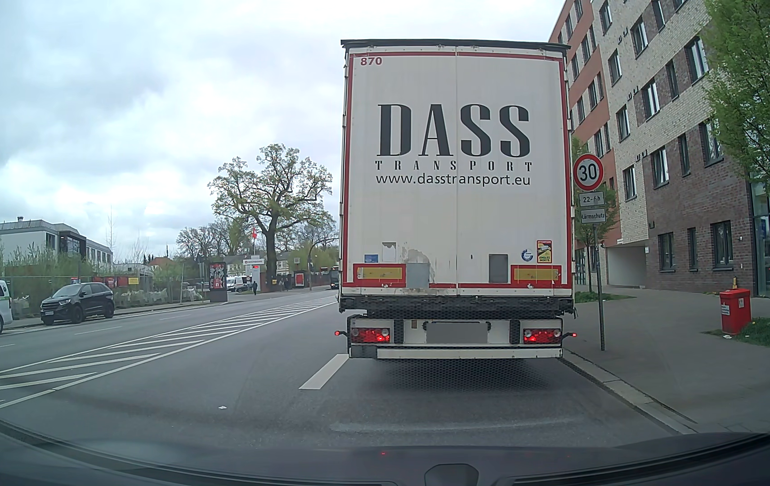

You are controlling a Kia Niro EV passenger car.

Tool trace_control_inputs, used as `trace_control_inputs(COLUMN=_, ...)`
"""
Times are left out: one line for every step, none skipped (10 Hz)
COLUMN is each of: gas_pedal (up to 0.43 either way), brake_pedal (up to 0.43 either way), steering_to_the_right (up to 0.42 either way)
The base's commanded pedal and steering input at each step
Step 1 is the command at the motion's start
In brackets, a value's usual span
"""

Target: Follow the waypoints while adhering to traffic rules and regulations

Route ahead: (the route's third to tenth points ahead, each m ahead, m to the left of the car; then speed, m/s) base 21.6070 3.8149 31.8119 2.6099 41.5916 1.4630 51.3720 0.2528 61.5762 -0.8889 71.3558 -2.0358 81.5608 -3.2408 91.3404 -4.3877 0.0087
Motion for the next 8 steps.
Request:
trace_control_inputs(gas_pedal=0.000, brake_pedal=0.006, steering_to_the_right=0.015)
trace_control_inputs(gas_pedal=0.000, brake_pedal=0.006, steering_to_the_right=0.014)
trace_control_inputs(gas_pedal=0.000, brake_pedal=0.000, steering_to_the_right=0.015)
trace_control_inputs(gas_pedal=0.000, brake_pedal=0.000, steering_to_the_right=0.014)
trace_control_inputs(gas_pedal=0.000, brake_pedal=0.006, steering_to_the_right=0.014)
trace_control_inputs(gas_pedal=0.000, brake_pedal=0.006, steering_to_the_right=0.014)
trace_control_inputs(gas_pedal=0.000, brake_pedal=0.006, steering_to_the_right=0.014)
trace_control_inputs(gas_pedal=0.000, brake_pedal=0.006, steering_to_the_right=0.014)
